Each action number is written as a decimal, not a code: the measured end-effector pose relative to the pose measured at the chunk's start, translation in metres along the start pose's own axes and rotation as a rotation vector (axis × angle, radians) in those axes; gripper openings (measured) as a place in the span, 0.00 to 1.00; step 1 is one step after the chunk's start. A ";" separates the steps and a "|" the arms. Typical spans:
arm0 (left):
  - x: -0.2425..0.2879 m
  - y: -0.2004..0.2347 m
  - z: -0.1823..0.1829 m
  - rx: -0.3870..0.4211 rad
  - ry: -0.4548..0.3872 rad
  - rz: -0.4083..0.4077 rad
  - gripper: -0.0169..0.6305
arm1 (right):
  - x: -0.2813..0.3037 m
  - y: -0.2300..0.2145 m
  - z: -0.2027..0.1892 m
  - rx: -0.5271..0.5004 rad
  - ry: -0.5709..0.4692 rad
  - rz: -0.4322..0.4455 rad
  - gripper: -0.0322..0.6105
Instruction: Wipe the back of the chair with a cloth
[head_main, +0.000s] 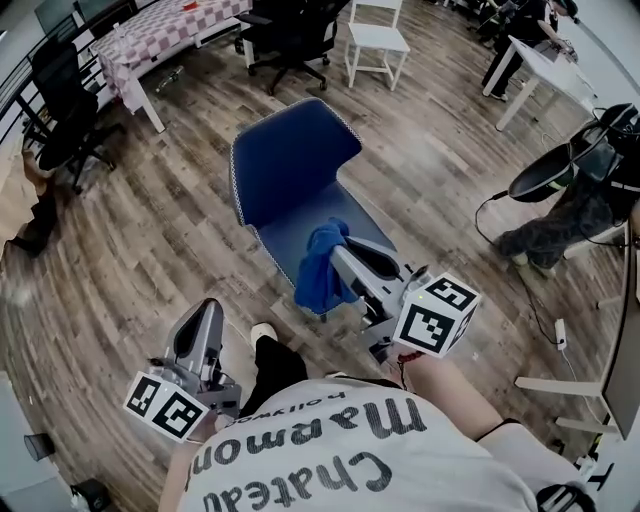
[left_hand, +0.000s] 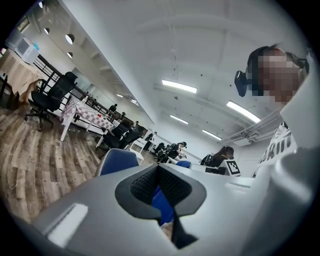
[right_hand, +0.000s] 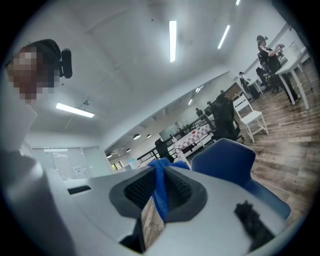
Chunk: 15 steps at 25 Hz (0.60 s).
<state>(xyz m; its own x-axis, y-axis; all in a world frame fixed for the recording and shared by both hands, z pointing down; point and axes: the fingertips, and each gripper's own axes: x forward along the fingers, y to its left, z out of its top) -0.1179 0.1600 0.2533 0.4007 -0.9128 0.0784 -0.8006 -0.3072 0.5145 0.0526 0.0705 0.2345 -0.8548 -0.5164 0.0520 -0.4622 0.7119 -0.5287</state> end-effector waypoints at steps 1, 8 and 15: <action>0.005 0.009 0.007 -0.001 0.006 -0.007 0.03 | 0.012 0.000 0.001 0.001 -0.001 0.001 0.14; 0.048 0.060 0.051 -0.008 0.036 -0.067 0.03 | 0.088 -0.005 0.022 0.005 -0.020 0.006 0.14; 0.079 0.096 0.081 -0.005 0.060 -0.121 0.03 | 0.138 -0.014 0.039 -0.011 -0.058 -0.033 0.14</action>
<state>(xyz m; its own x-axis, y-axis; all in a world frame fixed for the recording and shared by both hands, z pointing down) -0.1992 0.0371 0.2394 0.5198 -0.8517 0.0663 -0.7428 -0.4123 0.5275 -0.0493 -0.0294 0.2162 -0.8242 -0.5660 0.0195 -0.4923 0.6991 -0.5184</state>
